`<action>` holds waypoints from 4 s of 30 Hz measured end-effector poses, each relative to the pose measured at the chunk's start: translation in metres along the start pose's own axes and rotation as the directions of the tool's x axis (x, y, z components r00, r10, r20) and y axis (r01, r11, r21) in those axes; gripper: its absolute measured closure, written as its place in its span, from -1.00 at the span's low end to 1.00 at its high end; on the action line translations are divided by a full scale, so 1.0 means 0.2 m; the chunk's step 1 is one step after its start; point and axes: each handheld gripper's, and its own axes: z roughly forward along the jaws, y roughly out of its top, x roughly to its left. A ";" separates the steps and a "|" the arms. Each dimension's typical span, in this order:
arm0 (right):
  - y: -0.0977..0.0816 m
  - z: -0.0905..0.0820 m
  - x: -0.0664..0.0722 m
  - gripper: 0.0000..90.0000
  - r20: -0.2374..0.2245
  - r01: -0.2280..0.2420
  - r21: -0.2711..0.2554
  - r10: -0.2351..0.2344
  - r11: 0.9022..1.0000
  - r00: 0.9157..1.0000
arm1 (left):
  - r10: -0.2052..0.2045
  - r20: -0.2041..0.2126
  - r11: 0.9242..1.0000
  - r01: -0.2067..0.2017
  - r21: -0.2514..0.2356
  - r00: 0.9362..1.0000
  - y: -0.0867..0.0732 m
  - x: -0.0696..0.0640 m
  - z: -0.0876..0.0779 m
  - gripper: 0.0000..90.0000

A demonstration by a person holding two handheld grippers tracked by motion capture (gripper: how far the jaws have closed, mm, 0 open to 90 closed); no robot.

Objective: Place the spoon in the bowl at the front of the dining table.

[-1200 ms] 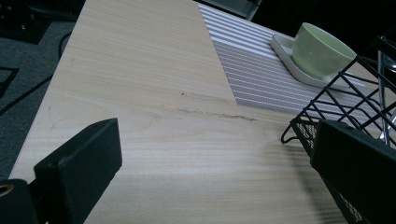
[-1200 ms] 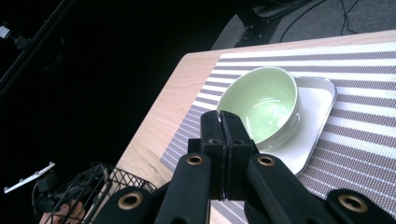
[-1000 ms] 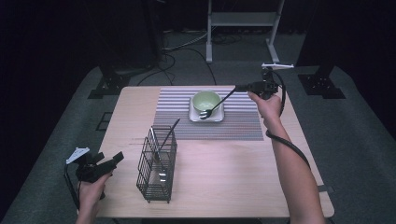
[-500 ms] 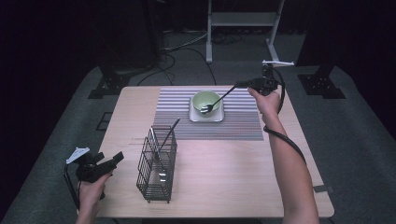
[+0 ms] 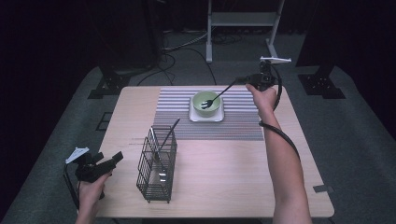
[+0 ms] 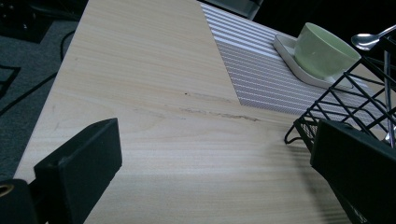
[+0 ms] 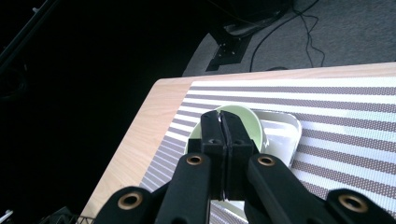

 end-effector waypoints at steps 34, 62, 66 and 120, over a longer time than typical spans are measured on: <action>-0.05 0.18 -0.09 0.97 0.096 -0.022 0.023 0.020 0.999 0.995 | 0.010 -0.003 1.000 -0.010 0.004 1.000 -0.01 0.00 0.00 -0.98; -0.16 0.19 -0.21 0.72 0.072 -0.070 0.054 0.066 0.996 0.995 | 0.014 -0.011 1.000 -0.014 0.003 1.000 -0.01 0.00 -0.03 -0.98; -0.17 0.17 -0.22 0.66 0.065 -0.070 0.051 0.067 0.996 0.996 | 0.016 -0.010 1.000 -0.016 0.002 1.000 -0.02 -0.01 -0.03 -0.98; -0.47 0.03 -0.06 -0.41 -0.090 0.043 0.198 -0.026 0.979 0.996 | 0.028 -0.002 0.999 -0.028 0.019 1.000 -0.02 -0.03 -0.01 -0.98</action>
